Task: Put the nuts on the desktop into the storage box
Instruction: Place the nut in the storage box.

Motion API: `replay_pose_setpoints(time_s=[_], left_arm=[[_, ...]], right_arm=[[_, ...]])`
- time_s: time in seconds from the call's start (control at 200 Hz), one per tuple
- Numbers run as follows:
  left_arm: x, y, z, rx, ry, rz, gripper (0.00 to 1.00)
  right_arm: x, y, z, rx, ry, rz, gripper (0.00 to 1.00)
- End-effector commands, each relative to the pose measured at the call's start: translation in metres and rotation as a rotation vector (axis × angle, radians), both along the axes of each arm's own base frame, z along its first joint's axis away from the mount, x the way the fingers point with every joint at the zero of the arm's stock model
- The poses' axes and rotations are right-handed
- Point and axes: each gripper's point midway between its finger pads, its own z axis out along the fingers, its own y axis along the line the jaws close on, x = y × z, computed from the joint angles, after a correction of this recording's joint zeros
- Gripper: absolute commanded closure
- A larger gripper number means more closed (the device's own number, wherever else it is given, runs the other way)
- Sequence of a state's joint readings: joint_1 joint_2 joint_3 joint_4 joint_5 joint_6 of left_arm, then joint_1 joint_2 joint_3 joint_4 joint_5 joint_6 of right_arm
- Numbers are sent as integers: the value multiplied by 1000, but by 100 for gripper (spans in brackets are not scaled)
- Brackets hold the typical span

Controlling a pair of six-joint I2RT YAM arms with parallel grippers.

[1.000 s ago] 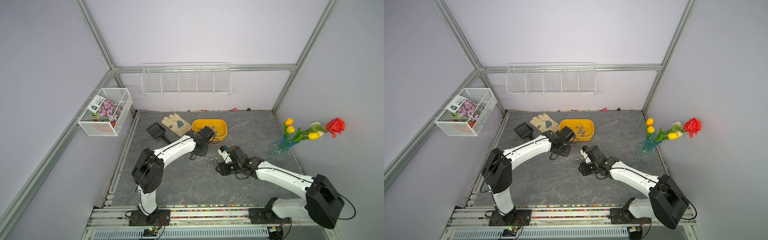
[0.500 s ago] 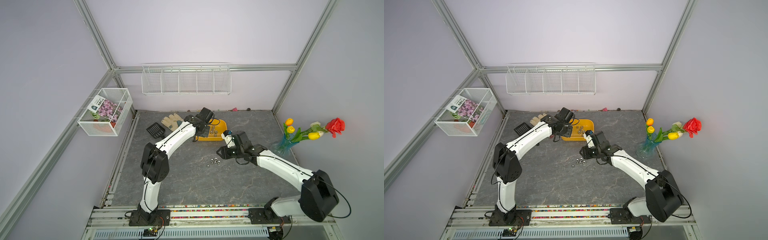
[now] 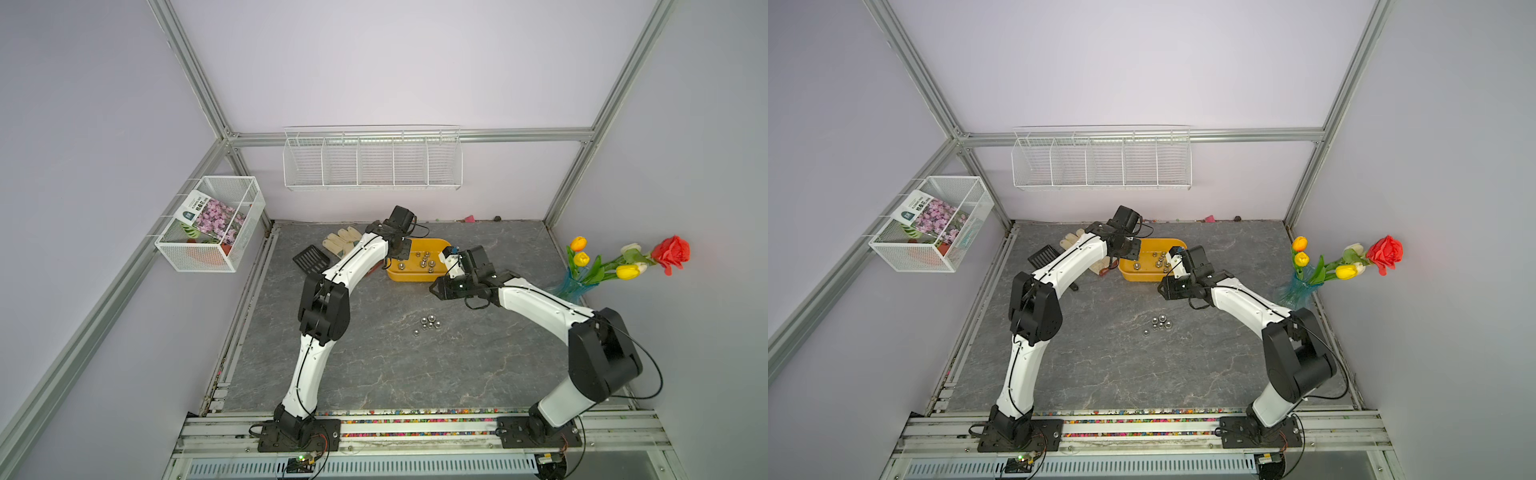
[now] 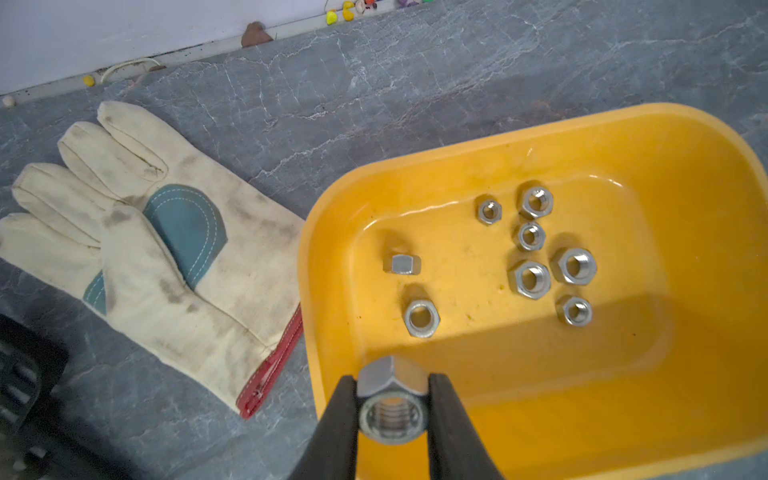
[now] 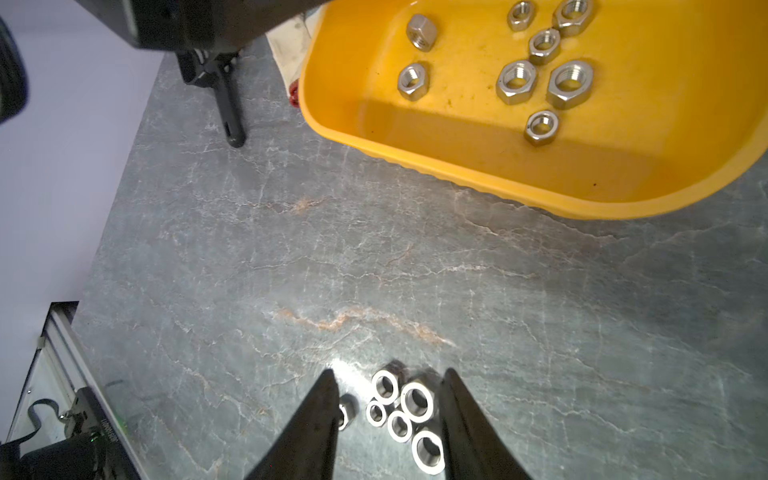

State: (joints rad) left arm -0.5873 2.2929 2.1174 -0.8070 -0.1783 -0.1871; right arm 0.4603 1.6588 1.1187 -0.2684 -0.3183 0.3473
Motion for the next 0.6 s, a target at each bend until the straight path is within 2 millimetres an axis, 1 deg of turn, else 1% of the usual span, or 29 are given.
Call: replay_pose_setpoints(time_s=[0.0,0.045,0.16,0.395,0.595], left_arm=[[12,-14,-9,-28,-23,-44,82],[13,-16,-16,-32,-14,-49,82],[14,-21,-32,-39,9,-63,82],[15,-24,-50,-29,32,-75,82],[10,-26,-67,-29,75,-86,82]], right_arm=[[8,6,-8,31,19,10,57],[9,7,-14,33,33,7,57],[9,9,-22,37,53,5,57],[9,8,-23,34,56,3,57],[8,9,-26,35,65,6,57]])
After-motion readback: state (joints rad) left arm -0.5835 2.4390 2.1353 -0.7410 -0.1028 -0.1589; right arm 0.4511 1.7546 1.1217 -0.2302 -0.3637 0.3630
